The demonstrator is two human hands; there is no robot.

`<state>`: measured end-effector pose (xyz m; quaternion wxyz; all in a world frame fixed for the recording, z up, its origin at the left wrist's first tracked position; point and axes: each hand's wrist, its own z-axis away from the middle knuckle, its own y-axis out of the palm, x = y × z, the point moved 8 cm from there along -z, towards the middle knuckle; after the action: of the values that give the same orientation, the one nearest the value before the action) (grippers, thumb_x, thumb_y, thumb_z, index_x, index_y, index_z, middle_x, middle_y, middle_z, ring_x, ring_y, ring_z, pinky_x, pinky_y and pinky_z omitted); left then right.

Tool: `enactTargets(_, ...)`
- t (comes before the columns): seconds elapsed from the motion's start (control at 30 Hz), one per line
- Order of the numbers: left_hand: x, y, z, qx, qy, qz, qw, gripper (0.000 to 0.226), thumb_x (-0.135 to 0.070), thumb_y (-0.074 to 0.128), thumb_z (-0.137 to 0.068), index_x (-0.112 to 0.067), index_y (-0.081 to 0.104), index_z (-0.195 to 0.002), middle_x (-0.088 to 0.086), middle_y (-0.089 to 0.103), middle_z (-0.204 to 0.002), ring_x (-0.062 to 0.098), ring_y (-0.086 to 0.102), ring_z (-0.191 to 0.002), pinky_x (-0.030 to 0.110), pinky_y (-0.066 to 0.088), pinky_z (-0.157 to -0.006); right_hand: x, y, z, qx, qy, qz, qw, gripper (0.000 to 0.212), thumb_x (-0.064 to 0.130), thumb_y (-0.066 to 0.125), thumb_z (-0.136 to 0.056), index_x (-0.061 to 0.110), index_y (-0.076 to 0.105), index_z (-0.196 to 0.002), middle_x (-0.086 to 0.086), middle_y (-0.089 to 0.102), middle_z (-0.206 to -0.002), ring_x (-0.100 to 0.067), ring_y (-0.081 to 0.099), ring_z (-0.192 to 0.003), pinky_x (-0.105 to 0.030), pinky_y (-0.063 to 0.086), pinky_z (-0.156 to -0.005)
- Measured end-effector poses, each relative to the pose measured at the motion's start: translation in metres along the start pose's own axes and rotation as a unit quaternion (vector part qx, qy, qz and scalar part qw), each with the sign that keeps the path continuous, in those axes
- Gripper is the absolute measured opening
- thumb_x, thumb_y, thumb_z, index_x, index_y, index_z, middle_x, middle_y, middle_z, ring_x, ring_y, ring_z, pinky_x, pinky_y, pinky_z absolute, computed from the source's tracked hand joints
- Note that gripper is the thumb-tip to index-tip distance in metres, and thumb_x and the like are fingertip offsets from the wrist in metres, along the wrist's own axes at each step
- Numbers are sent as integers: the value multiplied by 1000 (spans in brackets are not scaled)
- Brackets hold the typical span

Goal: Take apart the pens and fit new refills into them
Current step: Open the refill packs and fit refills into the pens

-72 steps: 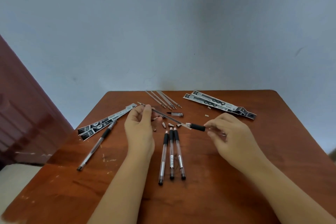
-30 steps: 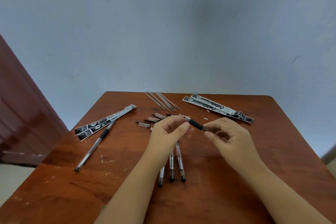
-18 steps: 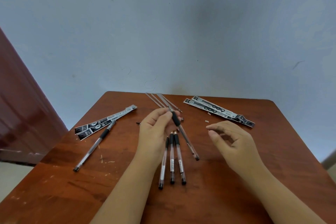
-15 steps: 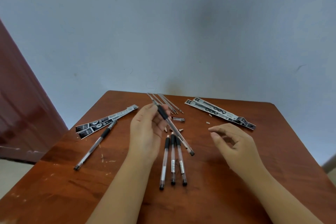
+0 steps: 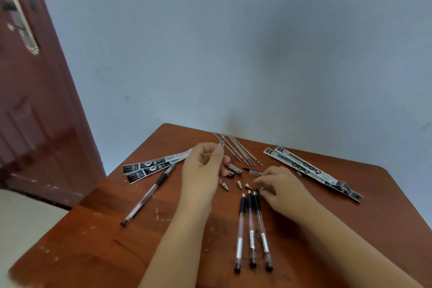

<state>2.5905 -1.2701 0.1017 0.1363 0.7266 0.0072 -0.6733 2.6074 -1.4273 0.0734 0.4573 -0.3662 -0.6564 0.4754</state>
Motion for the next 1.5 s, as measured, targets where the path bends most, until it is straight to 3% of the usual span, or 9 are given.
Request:
enactTargets(0.2, 5, 7, 0, 30, -2, -29, 999, 19, -11, 50, -90, -20, 56, -75, -3, 61, -66, -4, 47, -40, 11, 38, -41, 2, 3, -4, 9, -17, 23, 1000, 26, 18, 48, -89, 20, 59, -113, 3, 55, -117, -10, 45, -108, -20, 34, -93)
enactTargets(0.37, 10, 22, 4, 98, 3, -139, 985, 23, -7, 53, -88, -27, 55, -77, -4, 63, -77, 1, 56, -62, 10, 42, -51, -3, -32, 21, -103, -20, -53, 993, 20, 11, 56, -84, 11, 65, -103, -3, 66, -99, -9, 53, -84, -10, 37, -76)
enactTargets(0.5, 7, 39, 15, 151, 79, -262, 950, 18, -10, 59, -85, -28, 60, -83, -17, 58, -80, -2, 53, -77, 7, 40, -64, -9, -63, 57, -202, 18, -150, 968, 20, 3, 63, -78, 10, 68, -97, 5, 59, -78, 1, 51, -71, -1, 39, -71)
enactTargets(0.57, 7, 49, 22, 176, 119, -295, 931, 19, -9, 61, -84, -28, 61, -87, -23, 55, -80, -6, 52, -78, 3, 40, -68, -13, -69, 73, -229, 39, -211, 949, 26, 2, 64, -77, 21, 63, -95, 10, 56, -73, 0, 54, -68, -1, 40, -70)
enactTargets(0.63, 7, 58, 29, 192, 158, -329, 911, 19, -8, 61, -83, -24, 65, -93, -24, 53, -80, -10, 50, -77, -5, 36, -69, -20, -69, 85, -255, 60, -260, 929, 33, 3, 65, -75, 32, 52, -84, 11, 56, -70, 3, 55, -70, -2, 42, -66)
enactTargets(0.7, 9, 66, 34, 200, 191, -364, 890, 21, -7, 62, -83, -17, 67, -100, -21, 54, -85, -6, 49, -79, -8, 31, -70, -26, -63, 91, -278, 67, -250, 925, 27, 3, 67, -73, 26, 55, -75, 12, 57, -71, 4, 54, -75, -5, 43, -65)
enactTargets(0.97, 17, 79, 42, 226, 251, -413, 846, 19, -8, 64, -81, -14, 69, -98, -3, 66, -96, 2, 49, -88, 10, 34, -81, -32, -45, 88, -280, 22, -232, 931, 14, -6, 65, -73, 7, 67, -76, 8, 55, -75, 11, 52, -81, -4, 42, -72)
enactTargets(1.3, 19, 81, 44, 230, 289, -414, 832, 19, -5, 67, -78, -11, 71, -96, -1, 66, -90, 3, 51, -84, -3, 31, -77, -34, -42, 89, -282, 16, -223, 933, 13, -7, 64, -73, 5, 68, -77, -3, 59, -77, 7, 50, -72, -5, 42, -69)
enactTargets(1.5, 19, 83, 46, 242, 297, -403, 831, 18, -4, 68, -76, -11, 71, -93, 0, 68, -86, 5, 54, -82, 2, 36, -77, -34, -40, 87, -280, 15, -224, 933, 13, -7, 64, -73, 4, 68, -78, -2, 58, -76, 2, 52, -68, -6, 42, -69)
